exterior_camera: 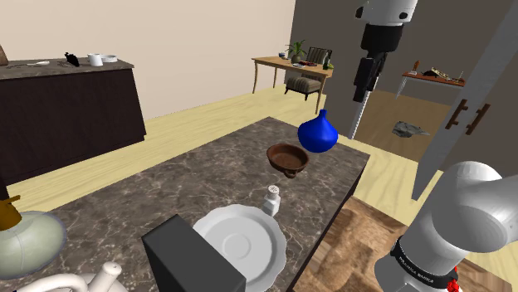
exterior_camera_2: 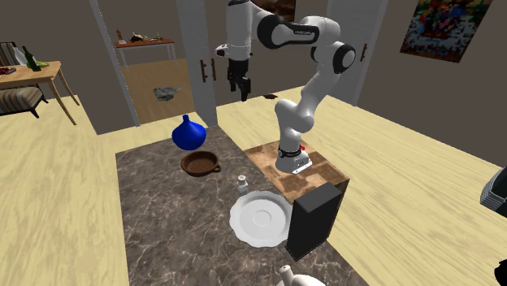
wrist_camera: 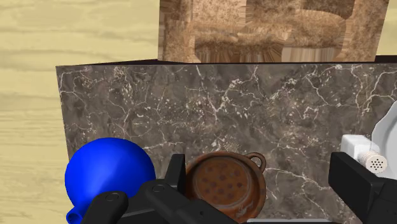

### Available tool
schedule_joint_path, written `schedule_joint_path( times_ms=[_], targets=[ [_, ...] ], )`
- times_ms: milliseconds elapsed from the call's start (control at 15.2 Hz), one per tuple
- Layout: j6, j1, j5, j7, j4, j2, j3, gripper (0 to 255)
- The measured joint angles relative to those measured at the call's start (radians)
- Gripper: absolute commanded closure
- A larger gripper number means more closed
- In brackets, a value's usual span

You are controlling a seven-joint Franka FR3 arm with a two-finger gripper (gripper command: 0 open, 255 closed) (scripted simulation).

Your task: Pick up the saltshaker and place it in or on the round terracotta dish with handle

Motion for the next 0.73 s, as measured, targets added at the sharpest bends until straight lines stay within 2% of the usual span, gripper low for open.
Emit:
schedule_joint_path(
  times_ms=[132,330,726],
  targets=[
    [0.010,0.002,0.006,0.006,-0.008,0.004,0.003,0],
    [0.072,0.012,0.040,0.038,-0.065,0.021,0.019,0],
    [0.229,0.044,0.126,0.116,-0.167,0.100,0.071,0]
  ],
)
